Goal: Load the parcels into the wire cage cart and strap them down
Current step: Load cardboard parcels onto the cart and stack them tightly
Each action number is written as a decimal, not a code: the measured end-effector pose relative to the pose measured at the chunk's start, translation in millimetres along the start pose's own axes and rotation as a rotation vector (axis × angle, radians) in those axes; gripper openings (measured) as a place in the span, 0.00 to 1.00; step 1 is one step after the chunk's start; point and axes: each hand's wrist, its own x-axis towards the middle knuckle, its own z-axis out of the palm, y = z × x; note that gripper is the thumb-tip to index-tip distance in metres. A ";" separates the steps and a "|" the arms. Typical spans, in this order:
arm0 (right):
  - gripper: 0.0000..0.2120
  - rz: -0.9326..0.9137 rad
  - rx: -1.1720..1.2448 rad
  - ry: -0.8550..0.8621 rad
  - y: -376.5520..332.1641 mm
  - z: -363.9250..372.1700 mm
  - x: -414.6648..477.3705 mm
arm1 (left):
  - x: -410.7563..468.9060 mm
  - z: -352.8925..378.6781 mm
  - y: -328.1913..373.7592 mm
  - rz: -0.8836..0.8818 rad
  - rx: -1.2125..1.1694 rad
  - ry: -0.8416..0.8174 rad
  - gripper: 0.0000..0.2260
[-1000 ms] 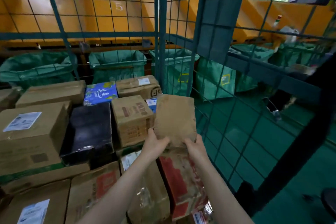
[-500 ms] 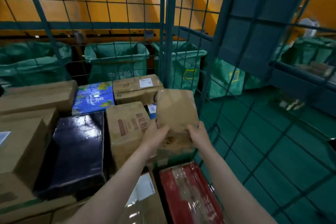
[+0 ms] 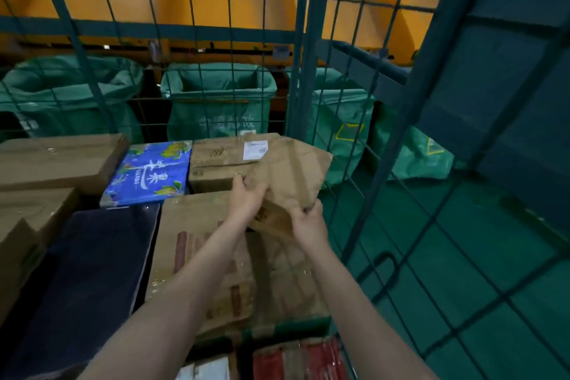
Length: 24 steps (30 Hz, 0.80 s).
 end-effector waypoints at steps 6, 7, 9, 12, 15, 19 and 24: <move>0.32 0.043 0.064 -0.032 -1.7 29.9 24.2 | 53.3 -5.4 0.2 -0.028 0.014 0.107 0.24; 0.33 0.062 0.102 -0.020 -2.9 29.6 29.4 | 60.4 -5.4 -1.0 -0.039 0.018 0.106 0.26; 0.37 0.148 0.244 -0.024 -4.2 32.2 45.4 | 74.3 -5.5 0.1 -0.044 0.008 0.110 0.27; 0.41 0.279 0.326 -0.098 -6.2 36.9 56.7 | 84.4 -1.4 4.6 -0.029 0.036 0.064 0.27; 0.44 0.308 0.329 -0.126 -9.6 39.4 68.6 | 98.2 6.0 7.6 -0.009 0.053 0.068 0.24; 0.45 0.339 0.338 -0.150 -20.8 49.8 82.5 | 119.5 6.5 9.7 0.006 0.044 0.064 0.17; 0.47 0.316 0.336 -0.087 -28.7 63.7 93.4 | 139.2 10.5 6.9 0.022 -0.035 0.086 0.14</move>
